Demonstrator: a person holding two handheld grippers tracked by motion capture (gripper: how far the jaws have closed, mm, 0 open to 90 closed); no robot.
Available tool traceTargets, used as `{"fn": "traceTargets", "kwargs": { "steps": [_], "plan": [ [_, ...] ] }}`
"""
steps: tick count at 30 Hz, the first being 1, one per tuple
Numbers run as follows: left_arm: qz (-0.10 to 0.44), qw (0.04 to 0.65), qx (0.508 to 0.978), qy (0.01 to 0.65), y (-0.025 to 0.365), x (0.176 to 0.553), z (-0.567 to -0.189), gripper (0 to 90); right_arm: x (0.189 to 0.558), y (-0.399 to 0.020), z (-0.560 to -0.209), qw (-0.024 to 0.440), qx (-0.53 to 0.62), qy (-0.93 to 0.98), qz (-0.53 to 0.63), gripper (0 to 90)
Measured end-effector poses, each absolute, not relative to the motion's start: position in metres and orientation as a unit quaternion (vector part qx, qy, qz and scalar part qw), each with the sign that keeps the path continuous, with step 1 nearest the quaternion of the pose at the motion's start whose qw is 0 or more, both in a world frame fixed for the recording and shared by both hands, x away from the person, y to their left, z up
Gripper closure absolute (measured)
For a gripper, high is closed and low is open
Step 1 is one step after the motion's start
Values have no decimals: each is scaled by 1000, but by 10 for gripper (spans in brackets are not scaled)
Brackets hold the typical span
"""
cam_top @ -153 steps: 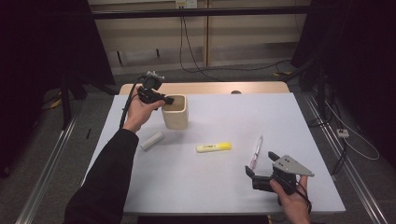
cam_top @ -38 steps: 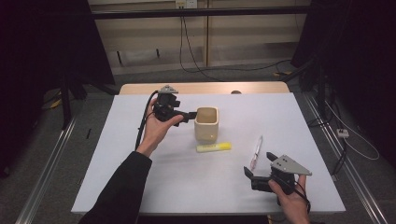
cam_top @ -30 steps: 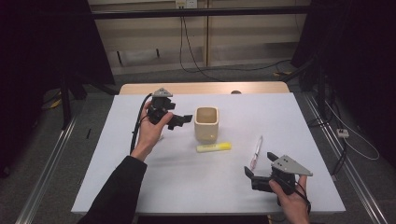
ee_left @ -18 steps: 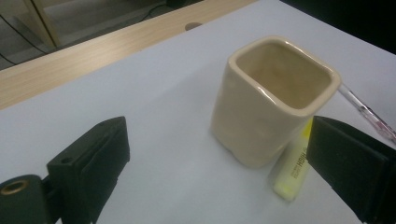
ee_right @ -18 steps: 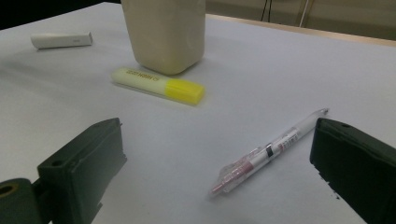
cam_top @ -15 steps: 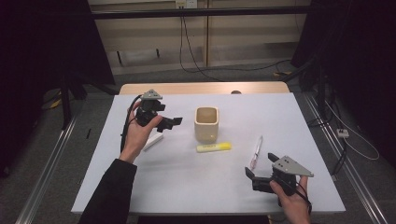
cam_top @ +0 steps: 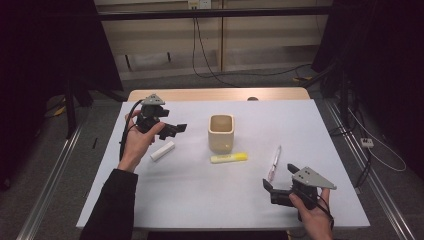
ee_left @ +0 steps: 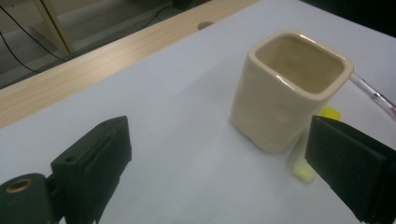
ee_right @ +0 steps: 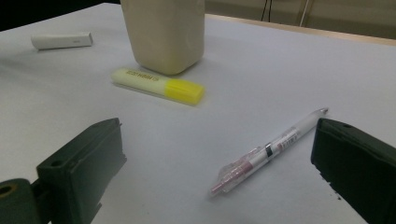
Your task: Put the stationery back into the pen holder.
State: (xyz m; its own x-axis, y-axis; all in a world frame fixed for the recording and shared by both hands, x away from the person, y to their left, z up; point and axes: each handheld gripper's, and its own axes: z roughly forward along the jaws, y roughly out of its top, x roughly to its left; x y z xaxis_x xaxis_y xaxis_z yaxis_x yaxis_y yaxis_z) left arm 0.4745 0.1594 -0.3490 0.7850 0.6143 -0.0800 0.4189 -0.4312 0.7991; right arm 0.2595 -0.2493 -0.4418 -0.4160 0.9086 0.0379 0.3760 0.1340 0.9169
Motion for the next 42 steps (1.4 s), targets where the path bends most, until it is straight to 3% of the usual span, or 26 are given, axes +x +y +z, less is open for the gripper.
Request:
{"fn": "traceTargets", "kwargs": {
  "steps": [17,25,34,42],
  "plan": [
    [93,356,875,314,176,486,-369,103,264,-246,-442,279,458,701,471,24],
    [74,324,878,345,190,492,-375,109,265,-246,-443,278,457,702,470,25],
    [89,292,886,350,204,479,-371,107,265,-246,-443,278,455,703,470,23],
    [78,240,904,345,215,467,-394,147,264,-246,-443,280,457,703,468,22]
  ]
}}
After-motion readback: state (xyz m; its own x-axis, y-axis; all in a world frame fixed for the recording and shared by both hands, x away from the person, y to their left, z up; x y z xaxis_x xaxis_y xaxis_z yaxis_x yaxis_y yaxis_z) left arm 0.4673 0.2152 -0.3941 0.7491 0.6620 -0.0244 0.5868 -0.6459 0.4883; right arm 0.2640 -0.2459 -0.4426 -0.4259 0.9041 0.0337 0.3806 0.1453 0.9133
